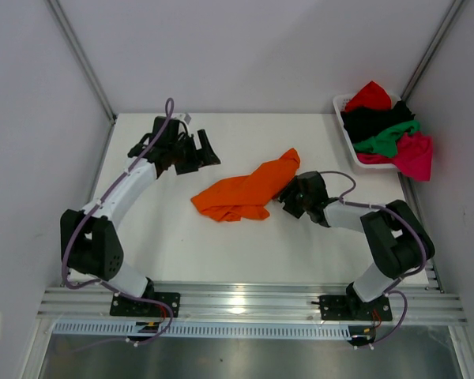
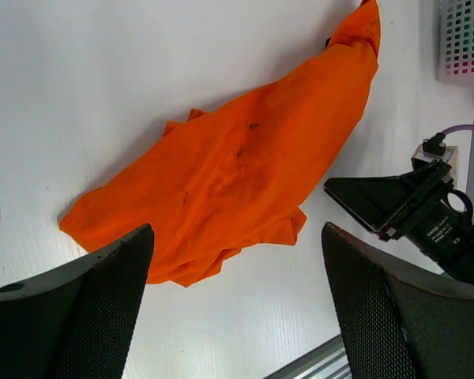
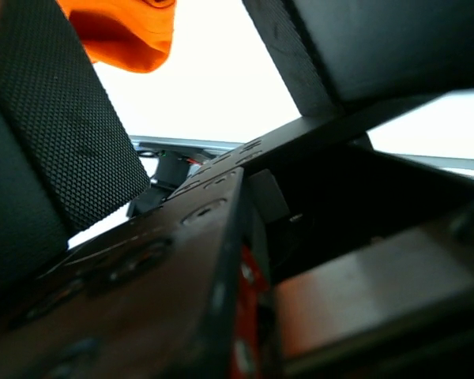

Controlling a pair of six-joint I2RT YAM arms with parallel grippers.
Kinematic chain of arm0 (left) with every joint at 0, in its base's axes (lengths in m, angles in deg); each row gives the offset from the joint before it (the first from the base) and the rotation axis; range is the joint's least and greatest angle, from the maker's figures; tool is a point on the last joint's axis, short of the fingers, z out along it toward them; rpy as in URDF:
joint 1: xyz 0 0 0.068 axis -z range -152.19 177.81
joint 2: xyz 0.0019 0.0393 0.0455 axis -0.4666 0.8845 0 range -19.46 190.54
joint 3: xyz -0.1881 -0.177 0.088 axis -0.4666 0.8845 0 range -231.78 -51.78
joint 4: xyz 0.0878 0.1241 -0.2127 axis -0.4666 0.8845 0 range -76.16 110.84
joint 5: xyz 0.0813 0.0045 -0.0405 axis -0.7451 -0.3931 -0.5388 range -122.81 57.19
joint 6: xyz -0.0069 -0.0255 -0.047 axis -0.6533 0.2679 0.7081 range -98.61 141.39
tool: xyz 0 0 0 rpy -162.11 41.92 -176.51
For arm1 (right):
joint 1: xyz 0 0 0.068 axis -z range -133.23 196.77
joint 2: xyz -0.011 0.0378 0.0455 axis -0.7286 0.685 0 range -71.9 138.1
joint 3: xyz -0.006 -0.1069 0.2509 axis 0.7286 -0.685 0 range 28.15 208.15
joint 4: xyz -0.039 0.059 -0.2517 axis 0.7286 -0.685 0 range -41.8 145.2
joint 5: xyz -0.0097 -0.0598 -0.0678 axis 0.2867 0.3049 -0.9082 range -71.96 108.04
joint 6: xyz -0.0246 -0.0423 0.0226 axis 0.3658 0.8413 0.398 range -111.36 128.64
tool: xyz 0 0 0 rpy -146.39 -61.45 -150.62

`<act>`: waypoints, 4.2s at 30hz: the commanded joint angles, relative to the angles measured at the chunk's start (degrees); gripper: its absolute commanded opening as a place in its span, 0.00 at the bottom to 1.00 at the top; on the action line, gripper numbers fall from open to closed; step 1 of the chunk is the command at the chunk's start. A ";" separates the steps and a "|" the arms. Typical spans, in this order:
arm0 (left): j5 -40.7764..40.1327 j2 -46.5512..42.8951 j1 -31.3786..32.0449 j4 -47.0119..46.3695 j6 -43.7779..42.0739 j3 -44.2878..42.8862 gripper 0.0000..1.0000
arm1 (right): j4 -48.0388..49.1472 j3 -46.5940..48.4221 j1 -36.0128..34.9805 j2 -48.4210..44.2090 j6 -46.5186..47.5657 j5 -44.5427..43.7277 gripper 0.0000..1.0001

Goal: Fold and stack the t-shirts
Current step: Move the tshirt to the center of the board

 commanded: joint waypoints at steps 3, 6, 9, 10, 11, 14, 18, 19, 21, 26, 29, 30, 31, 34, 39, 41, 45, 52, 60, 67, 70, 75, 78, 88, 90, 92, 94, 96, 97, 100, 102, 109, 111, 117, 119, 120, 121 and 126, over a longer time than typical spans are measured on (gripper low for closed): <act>-2.34 -3.63 0.14 0.71 -2.03 -0.01 0.89 | 8.12 -0.41 0.86 2.84 -2.19 2.37 0.60; -3.04 -3.80 0.14 1.42 -2.03 0.08 0.89 | 8.56 -0.41 1.21 4.08 -2.54 2.81 0.59; -3.74 -4.51 0.14 1.60 -2.47 0.95 0.89 | 7.87 -0.59 1.83 4.17 -2.89 2.81 0.59; -4.09 -4.68 0.14 1.68 -2.56 0.96 0.89 | 7.43 -0.85 1.83 3.91 -3.07 2.63 0.59; -4.27 -4.77 0.14 1.68 -2.56 1.13 0.89 | 7.25 -1.20 2.00 3.65 -3.16 2.28 0.59; -4.36 -4.51 0.14 1.77 -2.65 0.96 0.89 | 7.42 -2.87 2.62 2.77 -4.12 1.93 0.59; -3.83 -3.89 0.14 1.77 -2.29 0.78 0.89 | 6.37 -5.50 3.50 0.75 -5.44 1.14 0.59; -3.83 -3.72 0.14 1.77 -2.21 0.61 0.89 | 6.45 -5.94 3.58 0.48 -5.79 1.05 0.59; -3.75 -3.63 0.14 1.77 -2.12 0.61 0.89 | 7.07 -6.39 3.76 1.09 -6.41 1.31 0.58; -3.75 -3.45 0.14 2.12 -2.21 0.34 0.88 | 7.77 -6.13 3.85 2.67 -6.94 1.93 0.55; -4.19 -3.80 0.14 2.12 -2.21 0.52 0.88 | 8.65 -5.16 3.85 4.87 -6.50 2.01 0.50; -4.27 -3.72 0.14 2.12 -2.29 0.69 0.88 | 9.17 -4.64 3.94 5.83 -6.41 2.36 0.48; -4.27 -3.80 0.14 2.12 -2.29 0.61 0.88 | 9.62 -3.59 3.94 7.93 -6.50 3.24 0.46; -4.89 -4.07 0.14 2.30 -2.47 0.96 0.88 | 11.37 -1.65 3.94 11.71 -6.67 4.91 0.40; -6.82 -5.21 0.14 2.74 -3.17 1.57 0.88 | 11.47 1.52 3.94 15.24 -6.15 5.97 0.37; -7.70 -5.47 0.05 3.00 -3.44 1.49 0.88 | 11.12 2.92 3.76 16.30 -5.88 6.41 0.35; -8.67 -5.83 -0.04 3.18 -3.87 1.13 0.88 | 11.02 3.63 3.85 16.74 -5.27 6.94 0.24; -8.58 -5.47 -0.13 3.44 -3.79 0.61 0.88 | 11.21 3.89 3.94 15.86 -3.34 7.73 0.00; -8.49 -3.98 -0.04 4.05 -4.05 -1.67 0.85 | -3.81 10.04 3.94 4.54 8.25 -0.51 0.00; -10.42 -2.49 -0.04 6.34 -5.81 -9.23 0.84 | -16.12 21.37 4.29 -7.25 18.02 -12.48 0.00; -9.90 -2.14 -0.04 6.43 -5.81 -10.82 0.84 | -19.11 27.43 4.46 -9.45 20.57 -14.94 0.00; -8.85 -1.43 0.05 6.34 -5.72 -12.75 0.84 | -22.54 38.94 4.46 -7.09 24.17 -16.70 0.00; -8.49 -0.99 0.14 5.82 -5.55 -13.45 0.84 | -23.08 45.63 4.29 -5.42 25.93 -17.06 0.00; -4.29 -0.03 0.93 4.32 -5.90 -16.97 0.84 | -25.62 66.63 2.97 2.58 33.58 -19.25 0.00; -2.18 0.24 0.93 4.23 -5.99 -18.02 0.84 | -26.06 70.77 2.62 3.55 33.93 -19.25 0.00; 1.69 0.06 1.02 3.97 -5.90 -18.55 0.83 | -25.98 74.18 2.36 4.61 35.07 -19.69 0.00; 4.24 -0.37 1.19 3.09 -5.90 -18.82 0.82 | -25.97 76.66 1.83 5.40 36.12 -20.13 0.00; 7.84 -0.81 1.63 2.48 -6.07 -19.08 0.81 | -27.02 82.25 1.65 7.68 37.18 -20.40 0.00; 9.16 -0.99 1.81 1.43 -6.25 -18.99 0.81 | -28.60 84.29 1.65 8.56 37.53 -20.48 0.00; 15.66 -1.87 2.51 -1.64 -6.78 -17.86 0.81 | -30.37 90.28 1.30 11.55 38.24 -20.48 0.00; 19.80 -1.26 3.04 -2.27 -7.74 -17.32 0.81 | -30.37 91.25 1.12 12.51 38.24 -20.40 0.00; 11.29 13.40 5.58 12.30 -11.70 -21.97 0.76 | -31.34 90.12 -0.10 12.35 38.06 -21.27 0.00; 10.23 18.57 6.37 15.65 -11.70 -23.21 0.75 | -30.73 88.80 -0.19 11.64 38.15 -21.71 0.00; 6.28 25.10 10.76 18.11 -11.87 -26.72 0.75 | -30.46 85.72 -0.19 10.06 38.06 -22.59 0.00; 5.22 26.51 13.23 19.17 -12.14 -28.56 0.76 | -30.28 85.37 -0.28 10.15 37.80 -22.77 0.00; 5.22 27.21 14.10 19.87 -12.14 -29.88 0.75 | -30.20 85.28 -0.19 10.23 37.71 -22.77 0.00; 5.31 28.35 15.94 20.49 -12.22 -31.28 0.76 | -30.19 85.37 -0.19 10.32 37.54 -22.60 0.00; 4.69 29.94 20.96 22.86 -12.23 -35.25 0.76 | -30.46 85.19 -0.46 11.55 36.75 -22.24 0.00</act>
